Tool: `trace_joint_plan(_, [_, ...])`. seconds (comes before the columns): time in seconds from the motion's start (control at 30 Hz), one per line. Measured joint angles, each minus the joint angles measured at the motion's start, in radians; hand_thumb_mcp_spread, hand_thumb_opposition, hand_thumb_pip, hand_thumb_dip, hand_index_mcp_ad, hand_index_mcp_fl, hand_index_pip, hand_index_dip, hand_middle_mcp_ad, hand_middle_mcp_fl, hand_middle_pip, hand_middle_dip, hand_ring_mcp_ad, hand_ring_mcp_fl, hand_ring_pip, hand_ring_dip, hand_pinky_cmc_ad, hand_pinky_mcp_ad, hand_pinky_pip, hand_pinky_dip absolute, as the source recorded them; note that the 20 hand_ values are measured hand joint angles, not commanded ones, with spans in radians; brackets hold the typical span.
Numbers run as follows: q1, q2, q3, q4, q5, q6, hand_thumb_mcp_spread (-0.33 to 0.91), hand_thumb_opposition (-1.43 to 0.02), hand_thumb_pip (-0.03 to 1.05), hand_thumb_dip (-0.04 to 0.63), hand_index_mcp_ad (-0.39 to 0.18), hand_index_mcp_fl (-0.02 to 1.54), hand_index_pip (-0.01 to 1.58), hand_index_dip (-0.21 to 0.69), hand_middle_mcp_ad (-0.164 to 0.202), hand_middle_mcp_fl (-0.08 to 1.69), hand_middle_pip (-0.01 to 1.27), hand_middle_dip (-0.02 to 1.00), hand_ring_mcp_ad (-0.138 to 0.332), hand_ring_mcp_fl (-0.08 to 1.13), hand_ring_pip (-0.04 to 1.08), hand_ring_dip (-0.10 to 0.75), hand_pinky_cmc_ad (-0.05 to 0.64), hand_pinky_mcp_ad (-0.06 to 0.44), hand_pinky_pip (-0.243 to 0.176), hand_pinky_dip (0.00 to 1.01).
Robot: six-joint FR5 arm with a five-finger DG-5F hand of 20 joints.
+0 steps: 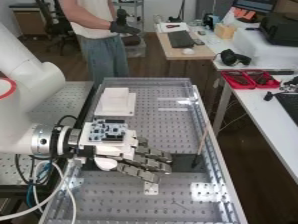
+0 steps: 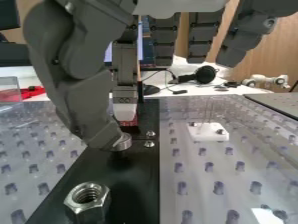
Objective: Grab the bearing and place it in the white container
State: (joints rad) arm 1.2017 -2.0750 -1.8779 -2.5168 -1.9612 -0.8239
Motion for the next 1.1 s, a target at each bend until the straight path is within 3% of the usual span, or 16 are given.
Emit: trace_joint_plan(1.1, [0.001,-0.02,0.001,-0.002,0.012,0.007,0.46,-0.91,0.61,0.346,-0.098,0.1,1.35,0.244,0.091,0.01,0.14,0.2,0.164,0.02,0.09,0.075,0.312,0.195,-0.075,0.18])
